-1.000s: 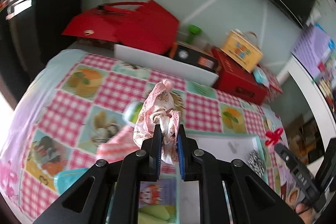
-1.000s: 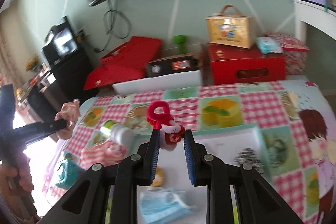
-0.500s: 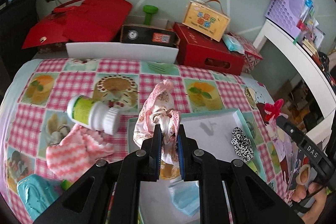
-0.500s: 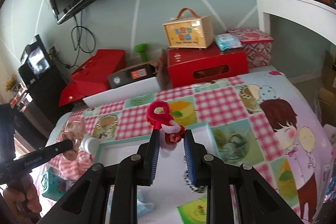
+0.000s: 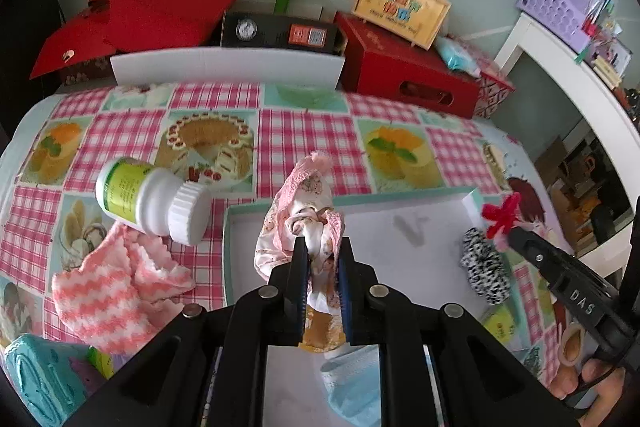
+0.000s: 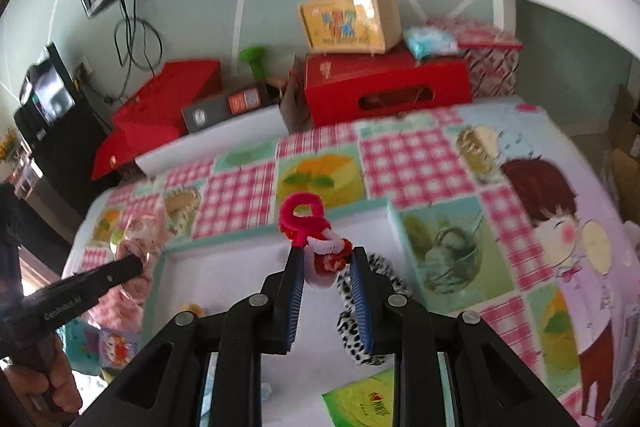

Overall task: Organize soft objects
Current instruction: 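Carry the pink sock and the red bow over the white tray with both grippers, then open both grippers to drop the sock and the bow into the tray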

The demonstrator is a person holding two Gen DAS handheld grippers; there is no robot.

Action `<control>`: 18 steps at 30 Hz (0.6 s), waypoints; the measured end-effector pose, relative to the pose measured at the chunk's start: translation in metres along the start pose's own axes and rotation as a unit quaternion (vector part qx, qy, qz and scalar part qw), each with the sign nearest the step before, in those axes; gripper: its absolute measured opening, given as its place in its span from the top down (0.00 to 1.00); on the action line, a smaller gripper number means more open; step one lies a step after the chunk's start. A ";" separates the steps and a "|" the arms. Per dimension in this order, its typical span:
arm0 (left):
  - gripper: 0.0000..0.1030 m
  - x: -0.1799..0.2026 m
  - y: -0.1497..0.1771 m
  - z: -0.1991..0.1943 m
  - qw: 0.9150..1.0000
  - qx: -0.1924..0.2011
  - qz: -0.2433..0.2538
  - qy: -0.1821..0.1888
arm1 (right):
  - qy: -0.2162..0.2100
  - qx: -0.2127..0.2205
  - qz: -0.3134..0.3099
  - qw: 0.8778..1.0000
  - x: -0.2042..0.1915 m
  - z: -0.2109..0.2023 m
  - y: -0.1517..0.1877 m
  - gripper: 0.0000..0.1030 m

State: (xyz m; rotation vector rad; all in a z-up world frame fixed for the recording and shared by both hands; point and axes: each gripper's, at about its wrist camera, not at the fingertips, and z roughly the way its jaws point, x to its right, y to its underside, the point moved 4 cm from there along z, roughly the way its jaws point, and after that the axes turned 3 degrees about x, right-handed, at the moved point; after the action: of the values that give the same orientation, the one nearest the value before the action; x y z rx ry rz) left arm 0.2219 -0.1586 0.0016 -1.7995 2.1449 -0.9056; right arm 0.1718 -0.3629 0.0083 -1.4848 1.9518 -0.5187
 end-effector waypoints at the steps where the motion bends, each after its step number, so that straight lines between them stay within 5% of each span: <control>1: 0.87 0.000 0.001 0.004 1.000 -0.005 0.001 -0.002 | -0.001 -0.008 -0.003 1.000 -0.002 0.006 0.002 0.76; 18: 0.86 -0.017 0.021 0.058 0.997 -0.067 -0.014 -0.031 | 0.004 -0.076 -0.028 0.997 -0.014 0.058 0.027 0.76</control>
State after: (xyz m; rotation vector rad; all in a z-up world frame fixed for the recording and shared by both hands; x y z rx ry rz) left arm 0.2384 -0.1600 -0.0604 -1.8970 2.1947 -0.7169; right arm 0.1950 -0.3382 -0.0475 -1.6383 1.9991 -0.4083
